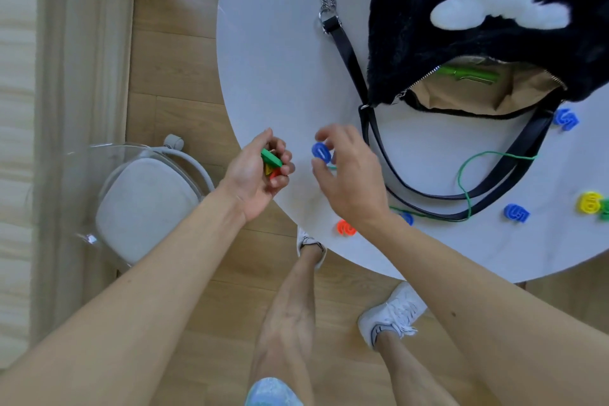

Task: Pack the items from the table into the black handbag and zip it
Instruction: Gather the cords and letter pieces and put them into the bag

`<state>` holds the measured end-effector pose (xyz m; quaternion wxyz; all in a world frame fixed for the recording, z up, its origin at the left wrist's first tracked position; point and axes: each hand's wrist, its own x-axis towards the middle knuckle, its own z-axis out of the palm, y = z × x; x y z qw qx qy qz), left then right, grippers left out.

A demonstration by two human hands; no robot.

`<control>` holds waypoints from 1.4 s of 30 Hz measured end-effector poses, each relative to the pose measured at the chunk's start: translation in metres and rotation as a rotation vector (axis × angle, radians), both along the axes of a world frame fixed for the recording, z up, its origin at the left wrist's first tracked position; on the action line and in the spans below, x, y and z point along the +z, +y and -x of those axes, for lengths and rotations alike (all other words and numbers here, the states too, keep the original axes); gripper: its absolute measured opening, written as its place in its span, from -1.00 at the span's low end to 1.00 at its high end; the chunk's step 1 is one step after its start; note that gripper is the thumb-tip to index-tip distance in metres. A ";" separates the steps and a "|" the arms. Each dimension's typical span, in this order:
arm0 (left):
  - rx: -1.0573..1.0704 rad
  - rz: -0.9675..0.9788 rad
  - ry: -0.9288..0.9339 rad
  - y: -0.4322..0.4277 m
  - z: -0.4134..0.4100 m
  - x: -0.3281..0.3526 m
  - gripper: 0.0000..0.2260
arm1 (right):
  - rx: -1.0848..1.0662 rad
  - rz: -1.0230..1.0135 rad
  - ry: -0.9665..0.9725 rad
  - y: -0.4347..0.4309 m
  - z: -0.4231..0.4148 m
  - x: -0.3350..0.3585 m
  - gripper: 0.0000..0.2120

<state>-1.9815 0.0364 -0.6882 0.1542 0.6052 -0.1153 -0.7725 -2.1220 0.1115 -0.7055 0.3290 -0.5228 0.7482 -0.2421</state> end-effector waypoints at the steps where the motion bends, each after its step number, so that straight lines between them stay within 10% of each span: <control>1: -0.040 -0.010 -0.010 0.006 0.004 0.000 -0.65 | -0.069 0.074 -0.061 0.001 0.005 0.008 -0.79; 10: -0.133 -0.048 0.011 0.054 0.058 0.008 -0.61 | 0.125 0.126 0.070 0.040 0.029 0.036 -0.88; 15: -0.099 0.022 -0.052 0.067 0.055 0.009 -0.63 | 0.065 0.052 0.002 0.069 0.059 0.031 -0.63; 22: 0.030 0.031 -0.177 0.105 0.048 -0.003 -0.63 | 0.542 -0.238 0.438 0.117 0.069 -0.003 -0.25; 30: 0.033 0.146 -0.265 0.147 0.044 -0.012 -0.59 | 0.715 -0.123 0.611 0.114 0.093 -0.011 -0.44; 37: 0.187 0.076 0.119 0.136 0.044 -0.008 -0.81 | 0.869 -0.128 0.590 0.113 0.123 -0.011 -0.58; 42: -0.536 0.676 -0.552 0.128 0.053 -0.015 -0.72 | 0.847 -0.080 0.526 0.114 0.123 -0.013 -0.77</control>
